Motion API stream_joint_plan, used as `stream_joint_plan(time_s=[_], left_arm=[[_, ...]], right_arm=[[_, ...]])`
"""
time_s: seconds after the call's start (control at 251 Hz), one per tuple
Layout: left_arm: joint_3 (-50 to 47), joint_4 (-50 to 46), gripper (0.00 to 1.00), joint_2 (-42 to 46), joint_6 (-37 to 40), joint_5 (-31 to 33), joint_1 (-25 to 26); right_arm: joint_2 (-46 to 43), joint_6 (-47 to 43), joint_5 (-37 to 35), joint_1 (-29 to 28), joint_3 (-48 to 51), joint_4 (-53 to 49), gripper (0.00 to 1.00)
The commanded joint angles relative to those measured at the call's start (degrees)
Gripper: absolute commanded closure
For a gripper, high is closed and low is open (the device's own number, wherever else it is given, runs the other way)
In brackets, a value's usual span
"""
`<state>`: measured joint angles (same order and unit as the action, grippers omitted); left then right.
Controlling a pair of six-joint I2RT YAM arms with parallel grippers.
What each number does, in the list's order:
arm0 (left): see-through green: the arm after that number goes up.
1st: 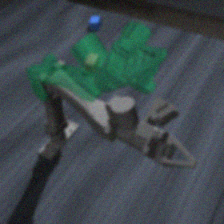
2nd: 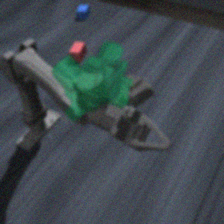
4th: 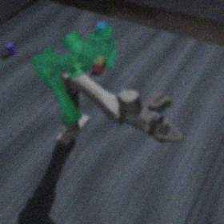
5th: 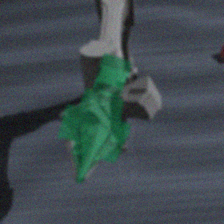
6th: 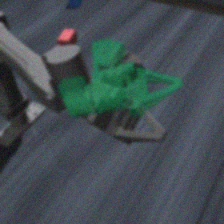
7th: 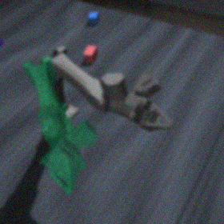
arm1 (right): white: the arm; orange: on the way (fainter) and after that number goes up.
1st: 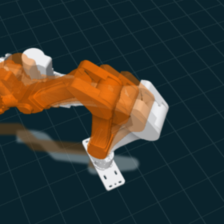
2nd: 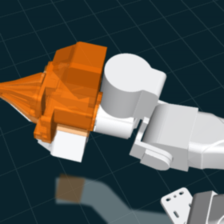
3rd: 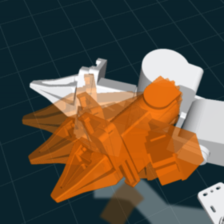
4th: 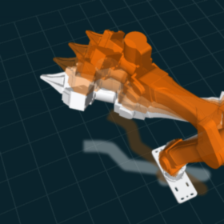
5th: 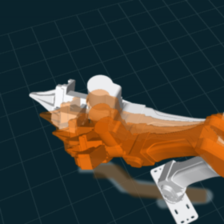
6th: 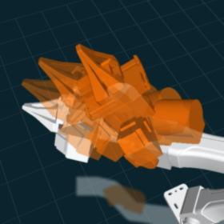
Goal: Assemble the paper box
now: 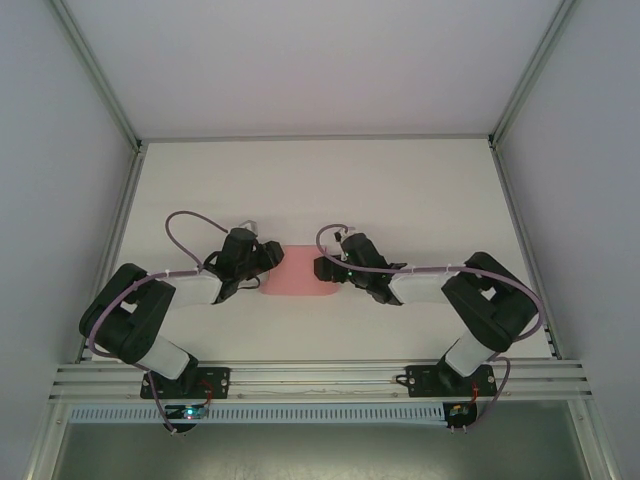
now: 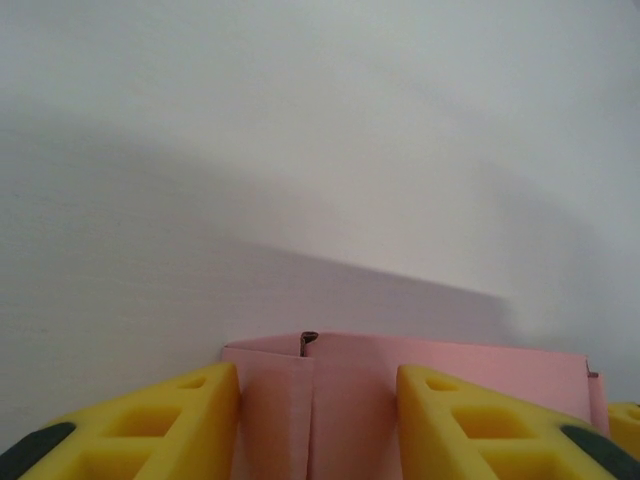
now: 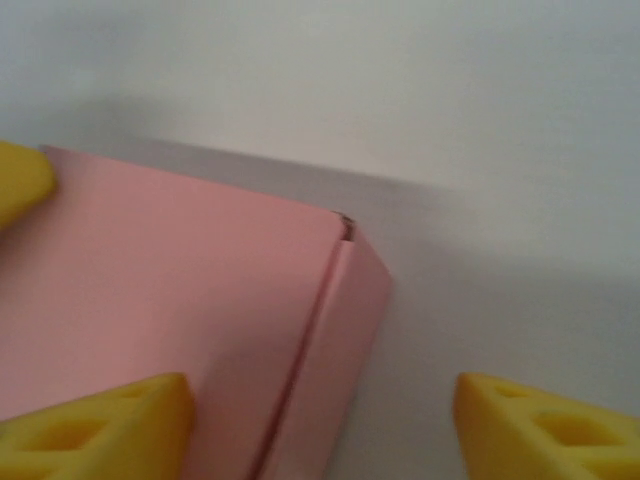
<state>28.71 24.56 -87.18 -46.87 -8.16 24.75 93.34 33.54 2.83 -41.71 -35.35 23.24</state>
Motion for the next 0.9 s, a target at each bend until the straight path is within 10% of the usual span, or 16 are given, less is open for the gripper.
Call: stream_joint_plan(time_s=[0.0, 0.379, 0.898], left_arm=[[-2.64, -1.39, 0.56, -1.21, 2.60, -0.94, 0.76], [-4.95, 3.06, 0.71, -0.62, 4.62, -4.13, 0.89], [-9.07, 12.00, 0.88, -1.60, 0.06, -6.57, -1.58]], right_arm=[[3.73, 4.95, 4.76, 1.39, 2.41, 4.89, 0.40], [6.54, 6.98, 3.88, 3.07, 5.83, 9.92, 0.53], [-3.03, 5.00, 14.53, 6.10, 2.53, 6.10, 0.28]])
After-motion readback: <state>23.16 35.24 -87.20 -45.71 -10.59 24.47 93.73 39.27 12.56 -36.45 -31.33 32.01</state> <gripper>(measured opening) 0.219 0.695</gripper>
